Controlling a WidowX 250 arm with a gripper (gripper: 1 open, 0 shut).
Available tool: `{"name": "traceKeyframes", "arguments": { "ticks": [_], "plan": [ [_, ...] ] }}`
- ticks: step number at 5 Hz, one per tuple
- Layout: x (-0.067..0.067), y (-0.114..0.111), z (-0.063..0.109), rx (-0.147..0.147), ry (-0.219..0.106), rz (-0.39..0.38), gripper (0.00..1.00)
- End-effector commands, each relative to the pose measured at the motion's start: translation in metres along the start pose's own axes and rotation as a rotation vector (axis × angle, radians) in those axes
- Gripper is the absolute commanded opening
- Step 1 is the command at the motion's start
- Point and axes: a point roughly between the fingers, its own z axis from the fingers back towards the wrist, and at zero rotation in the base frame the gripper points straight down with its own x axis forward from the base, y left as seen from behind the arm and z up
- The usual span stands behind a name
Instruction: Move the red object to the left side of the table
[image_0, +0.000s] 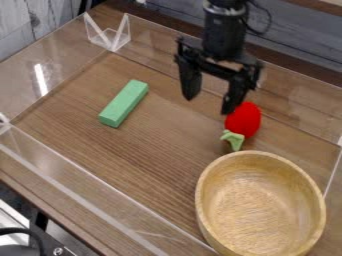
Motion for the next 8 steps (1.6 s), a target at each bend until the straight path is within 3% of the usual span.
{"name": "traceKeyframes", "arguments": {
  "ticks": [1, 3, 5, 6, 8],
  "plan": [
    [0.010, -0.016, 0.001, -0.003, -0.049, -0.013, 1.00],
    [0.035, -0.033, -0.013, -0.009, -0.102, -0.013, 1.00],
    [0.032, -0.026, 0.021, -0.054, -0.212, 0.006, 1.00],
    [0.034, -0.018, 0.014, -0.051, -0.230, 0.044, 1.00],
    [0.043, -0.013, -0.007, -0.034, -0.217, 0.067, 1.00]
  ]
}}
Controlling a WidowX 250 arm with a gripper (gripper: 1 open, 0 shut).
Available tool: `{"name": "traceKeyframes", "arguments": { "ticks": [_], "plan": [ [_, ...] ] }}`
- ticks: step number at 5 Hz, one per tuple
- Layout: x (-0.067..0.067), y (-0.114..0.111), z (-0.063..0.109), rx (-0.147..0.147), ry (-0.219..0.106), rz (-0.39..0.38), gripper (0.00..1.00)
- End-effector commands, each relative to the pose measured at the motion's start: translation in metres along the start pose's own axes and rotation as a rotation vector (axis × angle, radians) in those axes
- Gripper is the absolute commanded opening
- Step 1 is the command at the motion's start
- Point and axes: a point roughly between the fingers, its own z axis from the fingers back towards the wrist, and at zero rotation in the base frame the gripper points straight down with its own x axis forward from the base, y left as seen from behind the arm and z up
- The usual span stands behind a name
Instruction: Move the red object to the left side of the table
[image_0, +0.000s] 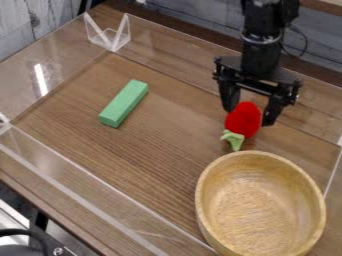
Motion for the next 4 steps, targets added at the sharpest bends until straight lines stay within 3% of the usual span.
{"name": "traceKeyframes", "arguments": {
  "ticks": [1, 4],
  "plan": [
    [0.002, 0.005, 0.013, 0.003, -0.045, 0.024, 1.00],
    [0.008, 0.005, 0.023, -0.007, -0.068, 0.033, 1.00]
  ]
}}
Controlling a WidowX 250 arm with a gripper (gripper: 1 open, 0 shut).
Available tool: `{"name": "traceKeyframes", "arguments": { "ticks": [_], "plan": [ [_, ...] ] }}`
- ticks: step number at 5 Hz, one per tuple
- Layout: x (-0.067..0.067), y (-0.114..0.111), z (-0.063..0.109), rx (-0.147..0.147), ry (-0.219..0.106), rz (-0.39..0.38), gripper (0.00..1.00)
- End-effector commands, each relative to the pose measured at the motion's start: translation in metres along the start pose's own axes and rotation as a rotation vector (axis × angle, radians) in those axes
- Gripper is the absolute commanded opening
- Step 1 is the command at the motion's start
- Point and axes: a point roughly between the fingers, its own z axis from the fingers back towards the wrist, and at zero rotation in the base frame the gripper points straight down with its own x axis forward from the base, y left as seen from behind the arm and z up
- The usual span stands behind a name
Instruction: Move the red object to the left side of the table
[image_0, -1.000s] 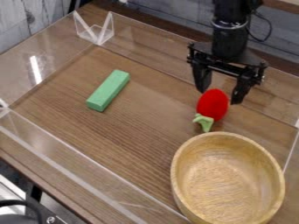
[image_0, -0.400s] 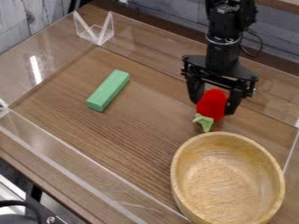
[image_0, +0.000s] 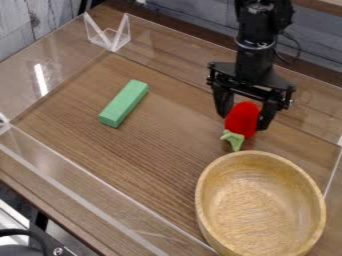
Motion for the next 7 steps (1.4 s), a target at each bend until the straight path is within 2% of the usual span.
{"name": "traceKeyframes", "arguments": {
  "ticks": [1, 5, 6, 7],
  "plan": [
    [0.014, -0.001, 0.026, -0.016, -0.090, 0.005, 1.00],
    [0.016, -0.004, 0.014, 0.004, -0.083, 0.010, 1.00],
    [0.019, -0.003, 0.004, 0.014, -0.071, 0.011, 1.00],
    [0.020, -0.002, -0.006, 0.023, -0.062, 0.016, 0.00]
  ]
}}
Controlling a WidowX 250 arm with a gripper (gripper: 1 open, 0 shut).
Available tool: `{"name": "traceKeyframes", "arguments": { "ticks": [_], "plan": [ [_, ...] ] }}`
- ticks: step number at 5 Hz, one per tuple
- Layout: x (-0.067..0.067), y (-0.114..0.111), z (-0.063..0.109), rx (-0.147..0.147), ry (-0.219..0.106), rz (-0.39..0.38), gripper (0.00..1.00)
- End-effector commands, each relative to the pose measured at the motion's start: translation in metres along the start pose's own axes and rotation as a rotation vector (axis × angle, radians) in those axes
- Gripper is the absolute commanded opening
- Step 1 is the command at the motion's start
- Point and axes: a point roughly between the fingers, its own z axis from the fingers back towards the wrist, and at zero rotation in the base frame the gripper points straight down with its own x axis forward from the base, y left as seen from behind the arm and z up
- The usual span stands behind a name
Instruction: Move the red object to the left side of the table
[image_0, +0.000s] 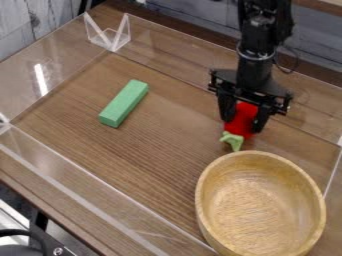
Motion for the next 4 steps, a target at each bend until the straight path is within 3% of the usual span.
{"name": "traceKeyframes", "arguments": {
  "ticks": [1, 2, 3, 4],
  "plan": [
    [0.010, -0.004, 0.032, -0.024, -0.073, -0.009, 0.00],
    [0.009, -0.001, 0.050, -0.038, -0.085, -0.012, 0.00],
    [0.008, 0.004, 0.081, -0.052, -0.122, -0.008, 0.00],
    [0.004, 0.030, 0.103, -0.048, -0.150, 0.037, 0.00]
  ]
}}
